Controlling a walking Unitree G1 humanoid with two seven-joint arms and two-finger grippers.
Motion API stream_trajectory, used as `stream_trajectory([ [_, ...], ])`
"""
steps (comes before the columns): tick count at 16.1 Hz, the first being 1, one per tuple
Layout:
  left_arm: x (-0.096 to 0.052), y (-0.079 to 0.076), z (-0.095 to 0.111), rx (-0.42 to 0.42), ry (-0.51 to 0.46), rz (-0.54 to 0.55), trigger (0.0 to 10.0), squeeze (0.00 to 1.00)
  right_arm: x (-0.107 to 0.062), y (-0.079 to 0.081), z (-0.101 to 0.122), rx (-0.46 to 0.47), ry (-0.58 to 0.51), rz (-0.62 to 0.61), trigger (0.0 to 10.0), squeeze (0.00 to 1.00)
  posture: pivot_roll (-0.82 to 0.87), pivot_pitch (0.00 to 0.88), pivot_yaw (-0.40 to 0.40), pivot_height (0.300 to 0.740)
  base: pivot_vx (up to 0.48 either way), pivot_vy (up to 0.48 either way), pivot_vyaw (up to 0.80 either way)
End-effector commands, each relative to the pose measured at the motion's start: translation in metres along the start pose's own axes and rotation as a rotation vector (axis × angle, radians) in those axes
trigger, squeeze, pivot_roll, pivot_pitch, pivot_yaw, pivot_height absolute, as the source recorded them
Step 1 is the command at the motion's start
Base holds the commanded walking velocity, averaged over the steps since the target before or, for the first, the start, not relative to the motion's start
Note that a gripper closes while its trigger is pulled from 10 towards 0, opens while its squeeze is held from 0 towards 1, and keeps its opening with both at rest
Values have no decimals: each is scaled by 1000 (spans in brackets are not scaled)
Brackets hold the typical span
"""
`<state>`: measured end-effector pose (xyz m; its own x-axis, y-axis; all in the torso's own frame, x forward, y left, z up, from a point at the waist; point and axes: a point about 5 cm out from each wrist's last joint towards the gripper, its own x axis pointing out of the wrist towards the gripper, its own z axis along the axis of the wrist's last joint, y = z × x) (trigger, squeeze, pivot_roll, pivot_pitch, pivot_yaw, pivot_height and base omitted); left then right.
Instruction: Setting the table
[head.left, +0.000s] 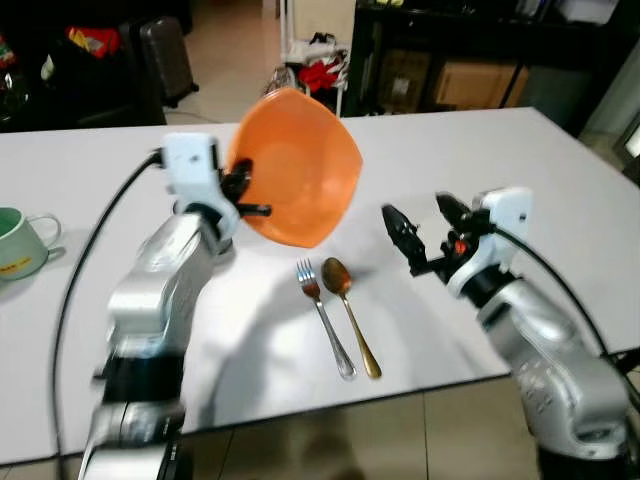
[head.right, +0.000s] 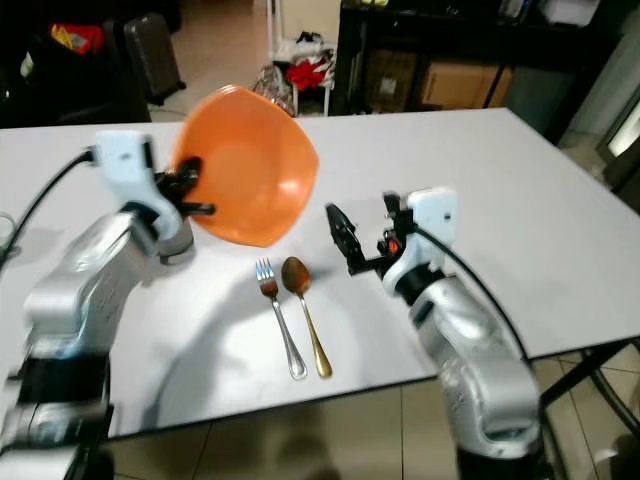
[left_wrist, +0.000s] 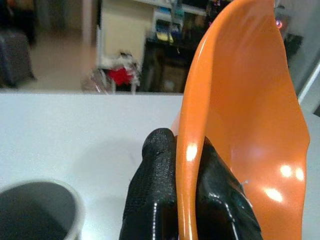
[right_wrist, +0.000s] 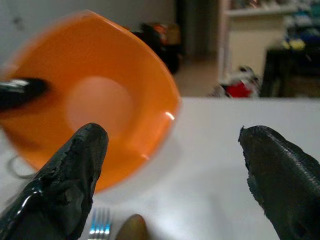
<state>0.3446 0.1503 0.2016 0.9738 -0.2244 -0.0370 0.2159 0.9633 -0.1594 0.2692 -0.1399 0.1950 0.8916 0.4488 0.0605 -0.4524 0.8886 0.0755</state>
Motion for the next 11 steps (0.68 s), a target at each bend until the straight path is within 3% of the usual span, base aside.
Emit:
stream_trajectory([
  [1,9,1,5,-53,11,-15,10000,0,-1,-7,8,-16,-10,33,10000,0,-89,0,-4,740,0,0,0],
  [4,38,0,5,-140,88,-5,10000,0,-10,-16,18,-91,37,155,10000,0,-108,0,13,740,0,0,0],
  [5,51,0,7,-205,101,12,10000,0,-16,-18,22,-119,61,205,10000,0,-113,0,18,740,0,0,0],
  [8,63,5,0,-296,118,105,10000,0,-23,-18,22,-136,86,227,10000,0,-131,0,42,740,0,0,0],
  [11,65,10,-16,-344,166,192,10000,0,-26,-14,22,-133,91,229,10000,0,-155,0,61,740,0,0,0],
])
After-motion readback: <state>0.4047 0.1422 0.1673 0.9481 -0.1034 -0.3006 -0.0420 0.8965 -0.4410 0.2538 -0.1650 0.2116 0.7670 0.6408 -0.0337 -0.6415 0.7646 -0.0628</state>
